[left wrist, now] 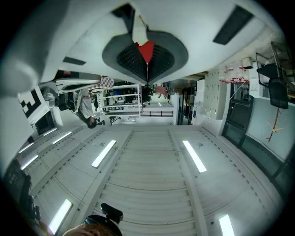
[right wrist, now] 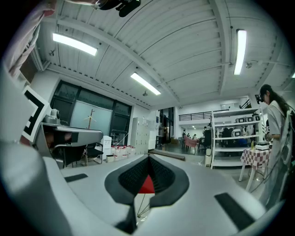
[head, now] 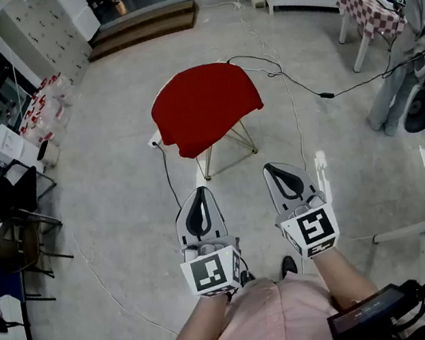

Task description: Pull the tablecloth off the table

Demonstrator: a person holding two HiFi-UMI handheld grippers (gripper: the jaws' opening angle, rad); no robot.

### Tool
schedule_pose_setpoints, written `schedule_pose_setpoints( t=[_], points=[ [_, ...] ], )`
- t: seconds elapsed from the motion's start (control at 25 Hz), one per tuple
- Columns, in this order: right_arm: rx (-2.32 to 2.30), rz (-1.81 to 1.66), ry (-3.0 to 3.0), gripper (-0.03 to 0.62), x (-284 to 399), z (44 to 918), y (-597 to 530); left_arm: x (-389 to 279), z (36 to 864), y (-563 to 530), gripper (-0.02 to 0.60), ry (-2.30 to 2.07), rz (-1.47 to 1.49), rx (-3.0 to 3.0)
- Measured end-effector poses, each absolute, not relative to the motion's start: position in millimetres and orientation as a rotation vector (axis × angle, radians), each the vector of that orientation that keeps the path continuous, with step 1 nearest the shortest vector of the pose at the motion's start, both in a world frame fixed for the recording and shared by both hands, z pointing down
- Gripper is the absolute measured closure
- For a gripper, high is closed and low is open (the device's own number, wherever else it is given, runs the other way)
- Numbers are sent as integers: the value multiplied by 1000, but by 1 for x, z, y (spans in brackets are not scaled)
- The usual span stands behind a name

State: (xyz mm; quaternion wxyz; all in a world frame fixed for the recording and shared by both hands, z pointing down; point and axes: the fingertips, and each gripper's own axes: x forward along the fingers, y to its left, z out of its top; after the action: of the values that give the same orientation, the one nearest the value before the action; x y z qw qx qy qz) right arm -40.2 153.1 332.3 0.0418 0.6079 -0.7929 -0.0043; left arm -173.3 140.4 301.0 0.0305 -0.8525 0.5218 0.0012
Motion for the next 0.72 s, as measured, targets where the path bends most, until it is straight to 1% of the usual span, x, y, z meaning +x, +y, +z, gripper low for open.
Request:
schedule_pose_setpoints(
  t=[0.44, 0.72],
  points=[
    [1858, 26, -2439, 577, -34, 342, 161, -174, 307, 149, 554, 1603, 0, -2615],
    [1836, 54, -2468, 576, 10, 351, 173, -141, 316, 158, 554, 1643, -35, -2588]
  ],
)
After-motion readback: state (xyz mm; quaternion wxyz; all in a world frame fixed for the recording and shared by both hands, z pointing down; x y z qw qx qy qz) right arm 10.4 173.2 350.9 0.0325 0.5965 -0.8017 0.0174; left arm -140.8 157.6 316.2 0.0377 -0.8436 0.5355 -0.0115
